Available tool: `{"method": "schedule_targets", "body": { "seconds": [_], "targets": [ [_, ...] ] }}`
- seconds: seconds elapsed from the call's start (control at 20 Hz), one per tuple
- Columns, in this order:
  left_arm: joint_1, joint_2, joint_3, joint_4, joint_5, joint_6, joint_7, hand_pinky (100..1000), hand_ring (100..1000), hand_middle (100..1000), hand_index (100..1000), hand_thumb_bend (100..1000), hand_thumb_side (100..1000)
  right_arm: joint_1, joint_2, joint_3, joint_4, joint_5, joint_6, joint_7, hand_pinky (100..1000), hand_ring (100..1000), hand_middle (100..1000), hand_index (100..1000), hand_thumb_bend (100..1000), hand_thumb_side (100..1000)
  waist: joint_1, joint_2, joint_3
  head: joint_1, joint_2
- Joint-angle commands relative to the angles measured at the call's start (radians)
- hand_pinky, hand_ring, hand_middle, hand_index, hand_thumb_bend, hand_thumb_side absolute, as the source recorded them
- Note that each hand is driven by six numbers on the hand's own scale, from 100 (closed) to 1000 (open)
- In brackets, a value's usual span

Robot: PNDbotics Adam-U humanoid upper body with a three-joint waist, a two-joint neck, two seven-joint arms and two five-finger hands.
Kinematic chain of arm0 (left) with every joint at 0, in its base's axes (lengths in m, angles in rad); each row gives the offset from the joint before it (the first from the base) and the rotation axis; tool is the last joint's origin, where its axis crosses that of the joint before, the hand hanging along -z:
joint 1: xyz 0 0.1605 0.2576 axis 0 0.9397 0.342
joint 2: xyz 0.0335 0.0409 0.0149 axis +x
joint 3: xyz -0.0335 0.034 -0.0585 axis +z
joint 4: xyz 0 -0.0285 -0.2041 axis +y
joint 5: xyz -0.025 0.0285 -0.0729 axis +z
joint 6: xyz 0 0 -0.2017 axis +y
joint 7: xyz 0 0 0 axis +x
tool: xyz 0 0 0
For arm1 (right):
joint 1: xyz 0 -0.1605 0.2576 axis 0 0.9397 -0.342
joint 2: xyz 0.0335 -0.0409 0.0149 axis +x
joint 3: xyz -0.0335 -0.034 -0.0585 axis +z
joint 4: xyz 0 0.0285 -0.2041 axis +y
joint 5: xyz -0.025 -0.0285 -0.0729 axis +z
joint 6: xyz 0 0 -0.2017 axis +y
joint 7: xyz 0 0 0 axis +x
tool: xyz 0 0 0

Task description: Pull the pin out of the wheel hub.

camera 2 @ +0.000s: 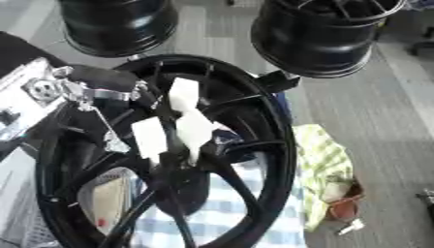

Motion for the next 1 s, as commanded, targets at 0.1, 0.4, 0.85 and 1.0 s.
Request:
{"method": "schedule_targets", "body": {
  "seconds": [0.1,0.4,0.85,1.0],
  "targets": [
    [-0.029,0.021,-0.002,-0.031,0.024,-0.147,-0.139,867,851,746,875,320,299,-0.011,-0.018,-0.013,-0.008,-0.008,0.018,-0.026,751,647,644,755,117,324,0.001,-0.024,0.001,0.000,0.005],
    [-0.037,0.017,-0.014,-0.057,0.054,-0.138,-0.139,865,847,747,874,308,292,-0.009,-0.017,-0.013,-0.009,-0.008,0.016,-0.027,751,647,643,754,119,322,0.001,-0.030,0.002,0.005,0.006],
    [-0.063,0.031,-0.015,-0.081,0.011,-0.155,-0.139,880,877,797,878,432,266,-0.006,-0.018,-0.010,-0.010,-0.014,0.013,-0.023,750,646,643,752,118,326,0.005,-0.034,0.005,0.002,0.010],
    [-0.071,0.040,-0.020,-0.083,0.004,-0.163,-0.139,877,872,781,877,433,268,-0.005,-0.020,-0.010,-0.009,-0.012,0.013,-0.023,750,646,643,752,122,323,0.008,-0.036,0.006,0.002,0.010]
  ]
}}
